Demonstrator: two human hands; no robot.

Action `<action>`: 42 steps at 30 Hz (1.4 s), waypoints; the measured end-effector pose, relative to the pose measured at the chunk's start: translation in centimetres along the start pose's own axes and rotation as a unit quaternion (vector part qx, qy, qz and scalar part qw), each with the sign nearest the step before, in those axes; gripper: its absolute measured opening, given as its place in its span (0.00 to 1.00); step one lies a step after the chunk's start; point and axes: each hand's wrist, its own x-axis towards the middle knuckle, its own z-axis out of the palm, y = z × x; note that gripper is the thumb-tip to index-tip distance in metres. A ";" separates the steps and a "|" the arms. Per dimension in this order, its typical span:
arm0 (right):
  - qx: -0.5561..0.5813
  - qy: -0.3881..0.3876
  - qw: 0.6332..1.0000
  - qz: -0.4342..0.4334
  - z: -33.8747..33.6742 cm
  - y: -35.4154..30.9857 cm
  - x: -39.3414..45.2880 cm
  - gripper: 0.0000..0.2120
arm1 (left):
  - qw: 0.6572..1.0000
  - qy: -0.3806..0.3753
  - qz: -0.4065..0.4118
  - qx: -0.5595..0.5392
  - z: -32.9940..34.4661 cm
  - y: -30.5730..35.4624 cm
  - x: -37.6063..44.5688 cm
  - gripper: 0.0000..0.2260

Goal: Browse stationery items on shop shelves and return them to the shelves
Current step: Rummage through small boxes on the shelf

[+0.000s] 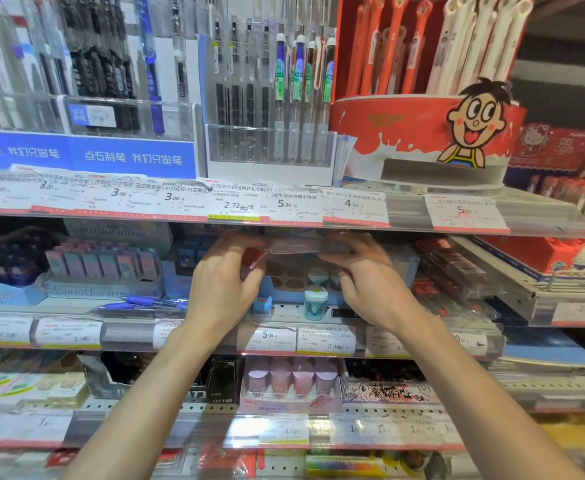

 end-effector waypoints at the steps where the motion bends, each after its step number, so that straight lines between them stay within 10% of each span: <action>1: -0.002 0.013 1.000 -0.011 -0.2 0.1 -0.4 0.24 | 1.000 -0.007 0.013 0.006 0.2 0.2 -0.1 0.11; 12: 0.020 0.122 0.991 -0.041 -2.1 2.9 -5.5 0.08 | 0.990 -0.056 0.128 -0.025 2.1 3.2 -0.3 0.11; 25: 0.005 0.210 0.976 -0.050 -5.4 8.3 -11.8 0.17 | 0.973 -0.077 0.181 -0.121 5.6 9.6 -0.1 0.15; 42: -0.144 0.224 0.946 0.183 -4.9 11.1 -10.4 0.15 | 0.958 -0.262 0.111 0.033 9.4 11.7 1.0 0.21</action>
